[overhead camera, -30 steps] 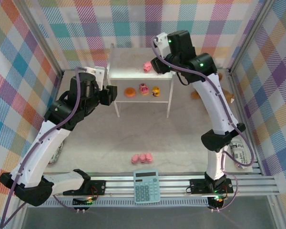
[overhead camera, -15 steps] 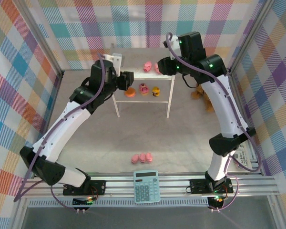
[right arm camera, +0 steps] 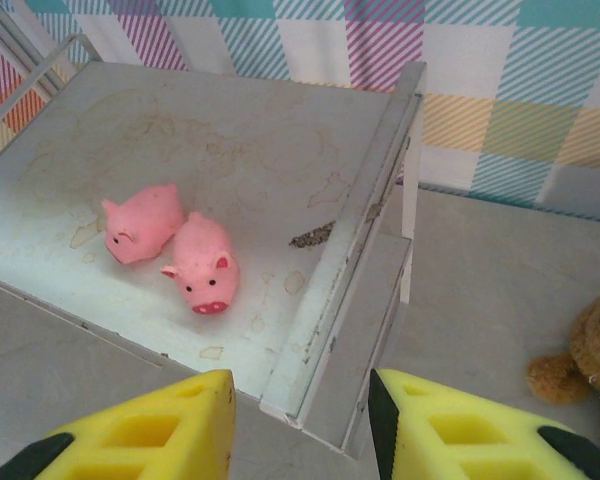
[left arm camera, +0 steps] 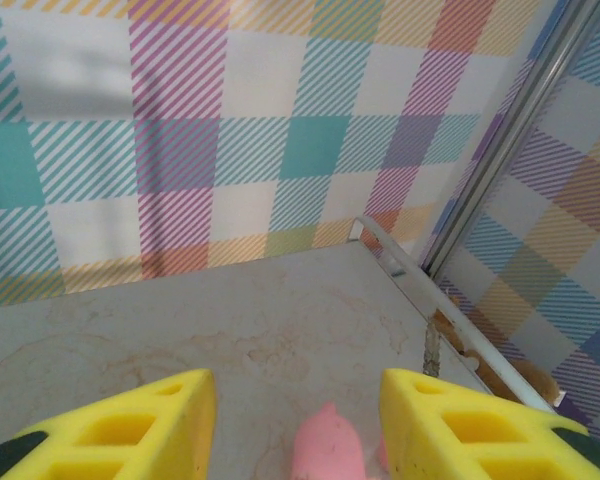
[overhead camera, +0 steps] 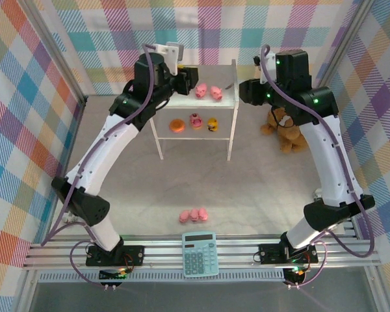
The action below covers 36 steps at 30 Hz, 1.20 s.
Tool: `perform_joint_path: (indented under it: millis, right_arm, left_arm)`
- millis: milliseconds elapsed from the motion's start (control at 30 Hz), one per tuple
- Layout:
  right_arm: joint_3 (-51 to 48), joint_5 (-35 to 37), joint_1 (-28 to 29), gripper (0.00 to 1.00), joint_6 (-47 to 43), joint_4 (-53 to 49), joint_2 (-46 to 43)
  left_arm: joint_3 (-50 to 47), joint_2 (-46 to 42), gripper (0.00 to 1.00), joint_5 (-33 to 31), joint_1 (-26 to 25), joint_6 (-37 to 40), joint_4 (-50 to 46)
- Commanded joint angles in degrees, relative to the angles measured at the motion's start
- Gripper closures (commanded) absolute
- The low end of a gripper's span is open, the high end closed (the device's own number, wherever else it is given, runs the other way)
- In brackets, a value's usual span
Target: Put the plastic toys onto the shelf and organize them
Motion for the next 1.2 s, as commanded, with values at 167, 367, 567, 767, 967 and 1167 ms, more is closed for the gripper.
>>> perform_joint_path:
  millis: [167,367,567,767,967,1167]
  right_arm:
    - [-3.6,-1.9,-1.6,0.59,1.0,3.6,-4.2]
    - [-3.9,-2.1,-1.7,0.59,0.9,4.0,-5.0]
    - [-3.8,-2.3,-1.8,0.59,0.7,4.1,-5.0]
    - [-3.9,-2.7,-1.8,0.59,0.7,4.3,-5.3]
    - [-4.4,-2.9,-1.8,0.59,0.8,4.5,-6.1]
    - [-4.5,-2.8,-1.8,0.58,0.6,4.6,-6.7]
  left_arm:
    - [8.4,7.3,0.54,-1.1,0.6,2.8,-7.5]
    - [11.6,10.0,0.54,-3.7,0.7,4.7,-10.5]
    - [13.0,10.6,0.54,-4.9,0.5,5.5,-13.1]
    - [13.3,10.2,0.54,-5.6,0.0,6.2,-14.7]
    - [15.0,11.7,0.54,-6.4,-0.2,6.7,-17.3]
    - [16.6,12.6,0.54,-6.4,-0.7,6.9,-18.9]
